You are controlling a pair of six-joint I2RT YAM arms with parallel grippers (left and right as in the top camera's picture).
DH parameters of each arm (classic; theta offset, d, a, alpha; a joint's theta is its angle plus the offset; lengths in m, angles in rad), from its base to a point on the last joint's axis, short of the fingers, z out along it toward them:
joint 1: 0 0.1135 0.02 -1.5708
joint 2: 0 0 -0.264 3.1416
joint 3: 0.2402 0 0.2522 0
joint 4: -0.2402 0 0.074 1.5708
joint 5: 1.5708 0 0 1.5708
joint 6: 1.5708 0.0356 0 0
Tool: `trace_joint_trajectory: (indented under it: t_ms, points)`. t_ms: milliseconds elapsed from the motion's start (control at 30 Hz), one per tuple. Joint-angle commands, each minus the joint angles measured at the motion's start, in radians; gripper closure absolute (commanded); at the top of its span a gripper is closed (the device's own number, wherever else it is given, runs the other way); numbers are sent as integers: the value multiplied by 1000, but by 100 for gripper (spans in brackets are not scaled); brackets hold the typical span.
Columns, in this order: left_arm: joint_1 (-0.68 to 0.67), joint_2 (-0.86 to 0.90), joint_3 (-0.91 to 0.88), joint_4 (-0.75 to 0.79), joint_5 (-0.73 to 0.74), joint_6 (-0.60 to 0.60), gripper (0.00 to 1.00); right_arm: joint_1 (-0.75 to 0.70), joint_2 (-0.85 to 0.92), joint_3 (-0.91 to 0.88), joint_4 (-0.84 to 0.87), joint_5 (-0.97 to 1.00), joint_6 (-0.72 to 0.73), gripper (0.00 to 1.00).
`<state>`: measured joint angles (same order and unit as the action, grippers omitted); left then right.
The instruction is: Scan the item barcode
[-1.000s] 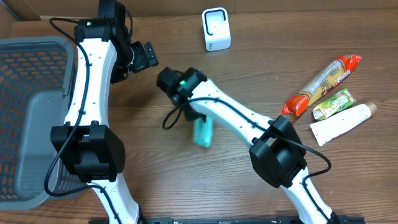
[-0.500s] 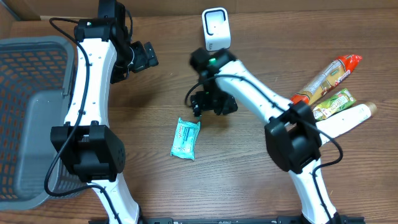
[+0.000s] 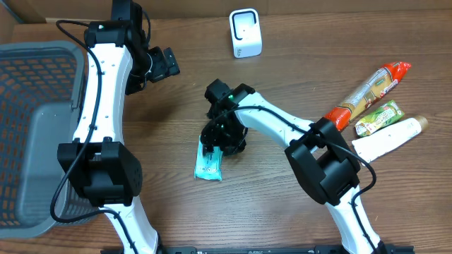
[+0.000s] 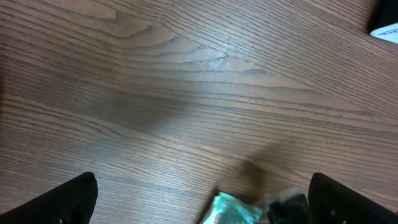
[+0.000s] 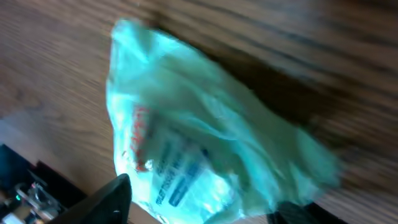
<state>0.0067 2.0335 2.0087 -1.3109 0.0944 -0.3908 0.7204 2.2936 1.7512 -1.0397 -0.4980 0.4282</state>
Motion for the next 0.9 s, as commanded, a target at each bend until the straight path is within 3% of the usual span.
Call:
trace_joint_trajectory:
  t_ms: [0,200,367,600,767,867]
  points:
    - [-1,8,-5,4,6,-17,0,-1,21,-31,15,37,33,63]
    - [-1,8,-5,4,6,-17,0,3,24,-29,21,33,31,96]
    - [-1,8,-5,3,6,-17,1,-27,6,-10,-23,62,-19,96]
    - [-1,8,-5,4,6,-17,0,-53,-127,-8,-72,356,-21,96]
    - [-1,8,-5,4,6,-17,1,-53,-239,-8,-197,707,0,96]
    - [-1,8,-5,4,6,-17,1,-52,-251,-8,-314,1003,107,96]
